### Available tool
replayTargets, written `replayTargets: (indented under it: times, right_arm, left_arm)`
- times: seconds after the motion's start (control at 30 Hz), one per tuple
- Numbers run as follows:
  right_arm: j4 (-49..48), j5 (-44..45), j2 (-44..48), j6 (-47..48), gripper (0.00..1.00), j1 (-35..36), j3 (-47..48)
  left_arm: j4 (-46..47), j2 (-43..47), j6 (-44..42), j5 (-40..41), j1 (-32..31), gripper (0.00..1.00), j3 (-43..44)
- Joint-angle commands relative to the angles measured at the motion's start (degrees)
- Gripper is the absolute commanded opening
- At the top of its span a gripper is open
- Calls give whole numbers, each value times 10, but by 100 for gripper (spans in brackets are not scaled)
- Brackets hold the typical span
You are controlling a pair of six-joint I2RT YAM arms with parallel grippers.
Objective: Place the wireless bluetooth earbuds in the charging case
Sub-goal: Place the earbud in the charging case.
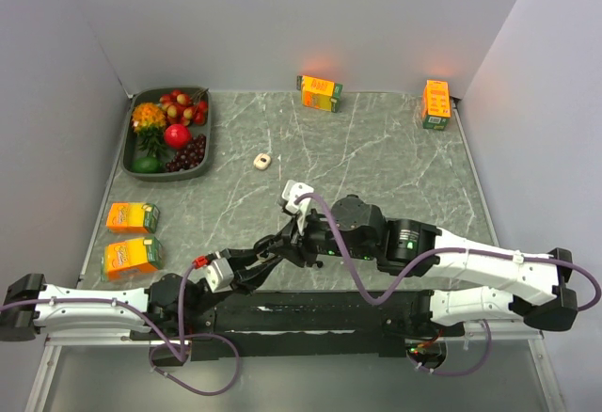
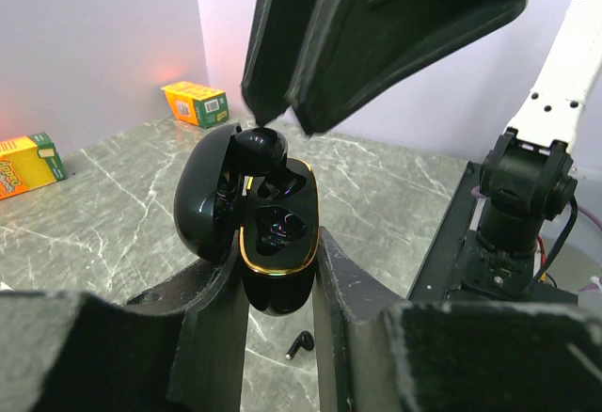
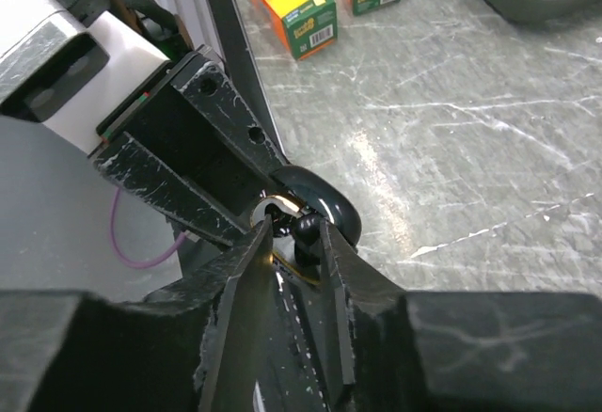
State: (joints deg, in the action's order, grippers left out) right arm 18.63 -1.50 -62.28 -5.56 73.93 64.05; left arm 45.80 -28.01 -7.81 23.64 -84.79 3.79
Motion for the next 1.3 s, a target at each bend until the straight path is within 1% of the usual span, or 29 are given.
replayTargets:
  times: [0.0, 0.1, 0.23, 0.4, 0.57, 0.87, 1.27]
  right_arm:
    - [-23, 15, 38, -6, 39, 0, -1]
    - [-4, 39, 30, -7, 40, 0, 15]
    - [16, 40, 15, -21, 41, 0, 30]
    - [41, 61, 2, -58, 47, 1, 60]
    - [54, 98, -3, -84, 48, 3, 61]
    - [75, 84, -24, -87, 47, 5, 75]
    - [80, 85, -43, -82, 47, 6, 82]
  left_arm:
    - [34, -2, 2, -1, -1, 1, 24]
    - [34, -3, 2, 2, -1, 1, 25]
    - [30, -2, 3, 3, -1, 1, 26]
    - [31, -3, 5, 11, -1, 1, 27]
    - [46, -27, 4, 27, -1, 1, 33]
    - [45, -28, 8, 42, -1, 1, 35]
    - [39, -23, 10, 33, -1, 1, 37]
